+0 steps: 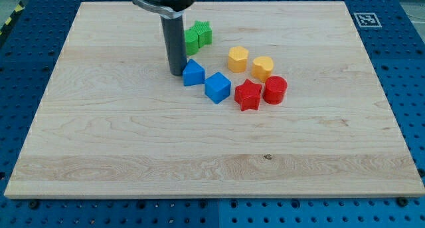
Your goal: Push the green circle to the top of the blue triangle
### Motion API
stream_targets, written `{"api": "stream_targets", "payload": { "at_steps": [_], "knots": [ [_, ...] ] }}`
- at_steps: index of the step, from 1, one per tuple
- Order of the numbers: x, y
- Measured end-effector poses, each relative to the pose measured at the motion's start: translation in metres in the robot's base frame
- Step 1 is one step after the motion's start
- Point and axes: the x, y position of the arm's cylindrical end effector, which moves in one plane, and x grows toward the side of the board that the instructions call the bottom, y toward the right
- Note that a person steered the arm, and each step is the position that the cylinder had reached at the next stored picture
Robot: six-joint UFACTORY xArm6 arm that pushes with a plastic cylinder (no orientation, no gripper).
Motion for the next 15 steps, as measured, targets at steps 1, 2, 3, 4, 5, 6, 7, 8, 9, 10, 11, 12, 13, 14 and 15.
{"api": "stream_targets", "payload": {
  "at_steps": [1, 2, 3, 4, 5, 6, 7, 8, 9, 10, 11, 12, 13, 14, 15],
  "knots": [
    [0.000, 0.006],
    [-0.001, -0.020],
    [-0.030, -0.087],
    [-0.101, -0.122],
    [-0.147, -0.114],
    [-0.145, -0.077],
    [-0.123, -0.039],
    [-0.093, -0.020],
    [-0.063, -0.016],
    [-0.051, -0.010],
    [-0.064, -0.013],
    [-0.083, -0.013],
    [-0.083, 0.002],
    [-0.072, 0.016],
    [-0.063, 0.022]
  ]
}}
